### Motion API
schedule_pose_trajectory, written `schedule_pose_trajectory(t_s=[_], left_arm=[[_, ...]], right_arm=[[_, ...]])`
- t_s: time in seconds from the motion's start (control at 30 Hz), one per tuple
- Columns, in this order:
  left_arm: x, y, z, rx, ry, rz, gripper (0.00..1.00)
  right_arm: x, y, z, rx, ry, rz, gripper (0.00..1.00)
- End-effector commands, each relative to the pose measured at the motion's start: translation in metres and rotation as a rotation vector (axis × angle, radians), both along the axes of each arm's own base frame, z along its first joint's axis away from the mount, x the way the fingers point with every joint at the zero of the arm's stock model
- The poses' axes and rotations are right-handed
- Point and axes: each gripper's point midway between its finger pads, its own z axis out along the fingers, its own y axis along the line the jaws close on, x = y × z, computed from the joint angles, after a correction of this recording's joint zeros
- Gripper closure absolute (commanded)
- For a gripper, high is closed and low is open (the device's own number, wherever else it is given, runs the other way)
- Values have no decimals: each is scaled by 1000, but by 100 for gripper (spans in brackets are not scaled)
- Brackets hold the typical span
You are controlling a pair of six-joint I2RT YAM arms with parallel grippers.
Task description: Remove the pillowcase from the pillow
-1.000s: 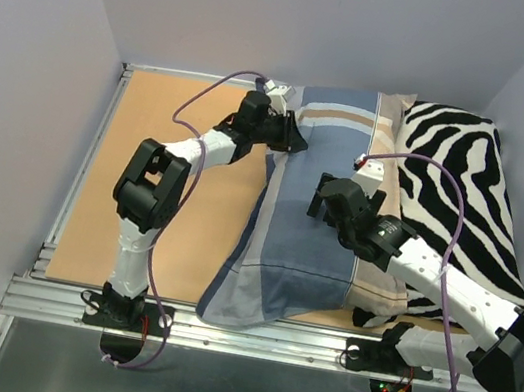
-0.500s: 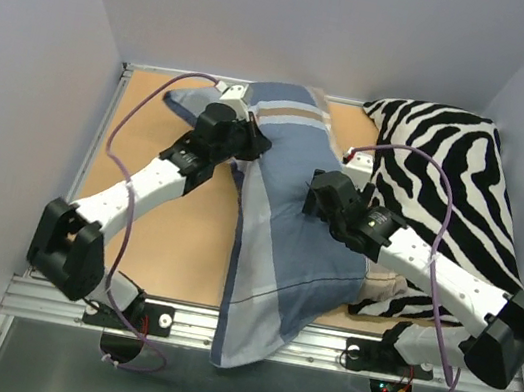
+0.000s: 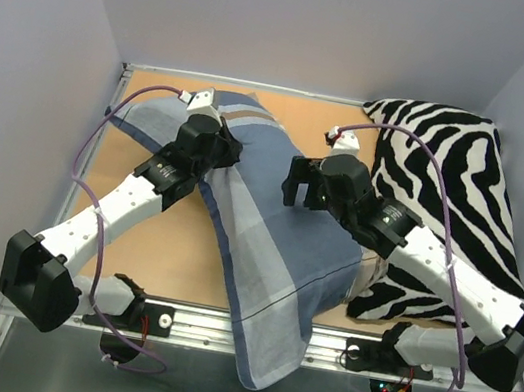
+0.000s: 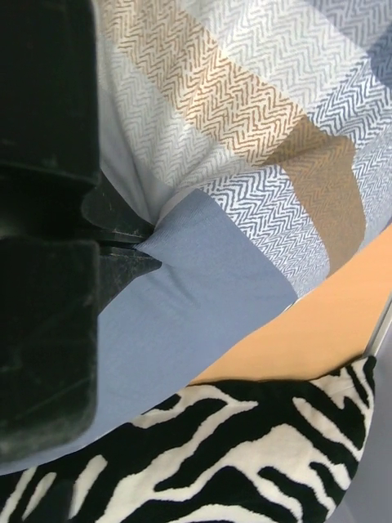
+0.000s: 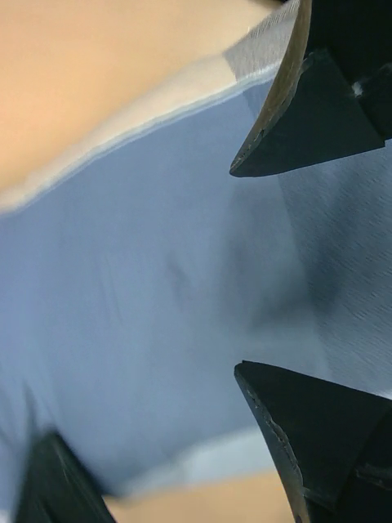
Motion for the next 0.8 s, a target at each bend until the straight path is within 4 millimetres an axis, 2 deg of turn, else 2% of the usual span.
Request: schedule_pose_trajectory(t_s=[0.0, 0.1, 0.17, 0.2, 0.3, 0.33, 0.47, 0.6, 0.63, 0.67, 0.73, 0.77], left_arm=[[11, 7, 52, -110, -138, 104, 100], [16, 3, 51, -110, -130, 106, 100], [16, 1, 51, -111, -130, 107, 100], [16, 1, 51, -112, -131, 108, 100], [15, 3, 52, -107, -135, 111, 100], [15, 3, 52, -106, -137, 112, 100], [13, 4, 52, -101, -139, 109, 100], [12, 4, 52, -88, -141, 100, 100], [11, 4, 53, -89, -143, 95, 100], [10, 4, 54, -88, -146, 91, 100], [7, 4, 57, -85, -153, 81, 100], [4, 6, 59, -79, -159, 80, 100]], right_arm=[[-53, 29, 18, 52, -18, 193, 0], [-76, 29, 19, 50, -11, 211, 0], [-95, 31, 14, 18, 5, 228, 0], [-110, 38, 11, -3, 14, 260, 0], [-126, 37, -6, -74, 34, 242, 0], [-136, 40, -18, -106, 55, 246, 0], [-147, 36, -37, -193, 43, 201, 0], [-174, 46, -54, -285, 38, 204, 0], [-182, 40, -58, -303, 54, 205, 0], [-182, 44, -65, -361, 40, 173, 0], [-186, 34, -82, -455, 46, 118, 0], [-185, 17, -99, -535, 52, 37, 0]])
